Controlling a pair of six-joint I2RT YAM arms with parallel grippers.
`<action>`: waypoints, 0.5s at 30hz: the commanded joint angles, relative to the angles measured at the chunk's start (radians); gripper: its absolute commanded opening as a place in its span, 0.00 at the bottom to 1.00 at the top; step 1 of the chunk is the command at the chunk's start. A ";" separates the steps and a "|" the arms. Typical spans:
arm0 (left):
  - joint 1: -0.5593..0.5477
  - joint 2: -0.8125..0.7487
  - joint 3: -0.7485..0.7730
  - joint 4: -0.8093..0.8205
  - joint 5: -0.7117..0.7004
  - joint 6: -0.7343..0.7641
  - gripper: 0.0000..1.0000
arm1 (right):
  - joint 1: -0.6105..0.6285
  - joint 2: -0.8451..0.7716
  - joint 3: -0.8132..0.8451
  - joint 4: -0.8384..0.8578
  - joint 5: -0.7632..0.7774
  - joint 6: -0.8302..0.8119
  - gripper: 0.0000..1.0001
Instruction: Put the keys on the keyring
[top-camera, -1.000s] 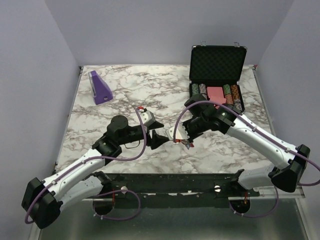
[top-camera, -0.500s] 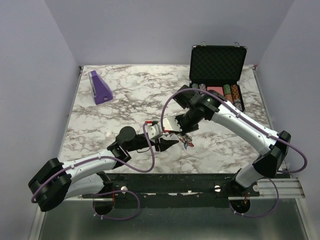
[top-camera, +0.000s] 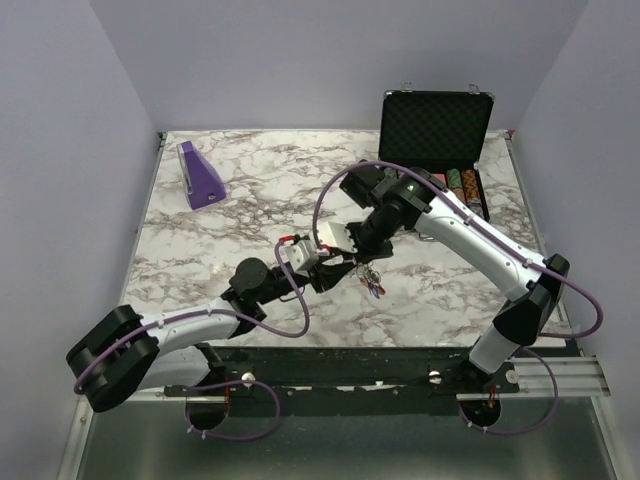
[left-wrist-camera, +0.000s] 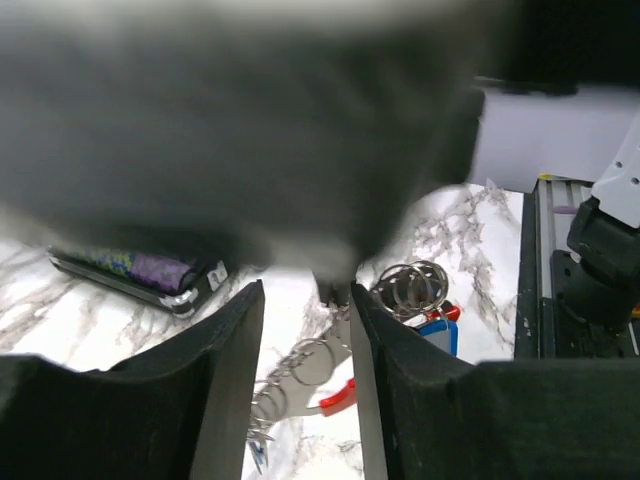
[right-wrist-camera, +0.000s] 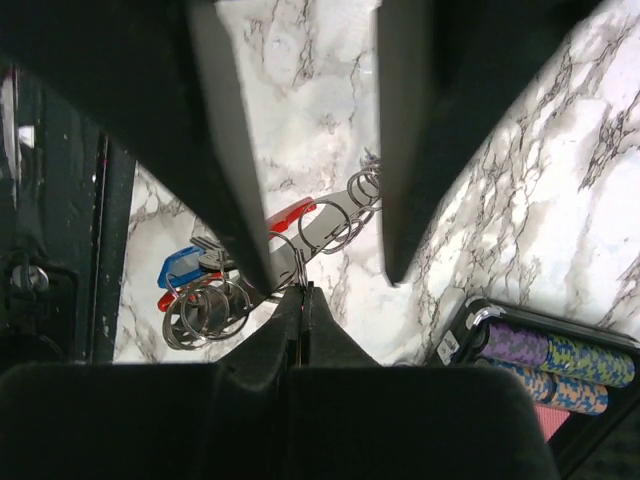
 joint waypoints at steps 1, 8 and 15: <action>-0.021 0.073 -0.106 0.254 -0.028 -0.102 0.50 | 0.016 0.039 0.047 -0.008 -0.042 0.093 0.00; -0.014 0.153 -0.158 0.475 0.015 -0.207 0.52 | 0.016 0.038 0.052 -0.006 -0.054 0.089 0.00; -0.004 0.098 -0.169 0.413 -0.041 -0.181 0.52 | 0.014 0.030 0.044 -0.006 -0.070 0.076 0.00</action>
